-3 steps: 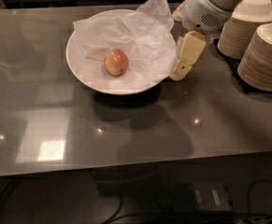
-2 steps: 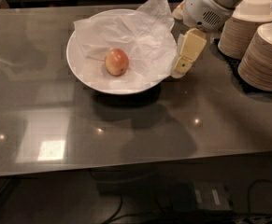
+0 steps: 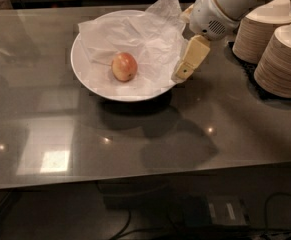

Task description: Pick apple from white bowl

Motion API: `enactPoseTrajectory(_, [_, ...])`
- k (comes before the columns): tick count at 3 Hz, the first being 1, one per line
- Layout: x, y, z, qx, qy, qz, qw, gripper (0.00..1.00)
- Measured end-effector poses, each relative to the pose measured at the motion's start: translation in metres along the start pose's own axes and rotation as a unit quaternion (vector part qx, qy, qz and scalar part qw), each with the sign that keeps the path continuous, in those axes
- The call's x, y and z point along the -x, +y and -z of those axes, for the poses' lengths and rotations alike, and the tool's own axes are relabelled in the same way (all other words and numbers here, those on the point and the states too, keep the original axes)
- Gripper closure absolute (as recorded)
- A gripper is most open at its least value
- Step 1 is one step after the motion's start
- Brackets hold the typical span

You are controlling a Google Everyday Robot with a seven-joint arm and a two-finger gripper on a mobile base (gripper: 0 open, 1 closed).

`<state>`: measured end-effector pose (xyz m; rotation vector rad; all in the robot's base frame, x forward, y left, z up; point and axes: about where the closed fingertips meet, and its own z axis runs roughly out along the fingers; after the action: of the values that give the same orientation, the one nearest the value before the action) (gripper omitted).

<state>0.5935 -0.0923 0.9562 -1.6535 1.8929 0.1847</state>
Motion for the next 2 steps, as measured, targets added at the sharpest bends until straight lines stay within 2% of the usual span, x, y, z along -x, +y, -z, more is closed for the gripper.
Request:
enactPoseTrajectory(1, [0.024, -0.028, -0.016, -0.030, -0.048, 0.001, 0.9984, 0.00])
enactPoseTrajectory(2, [0.051, -0.046, -0.024, -0.040, -0.076, 0.022, 0.9961, 0.00])
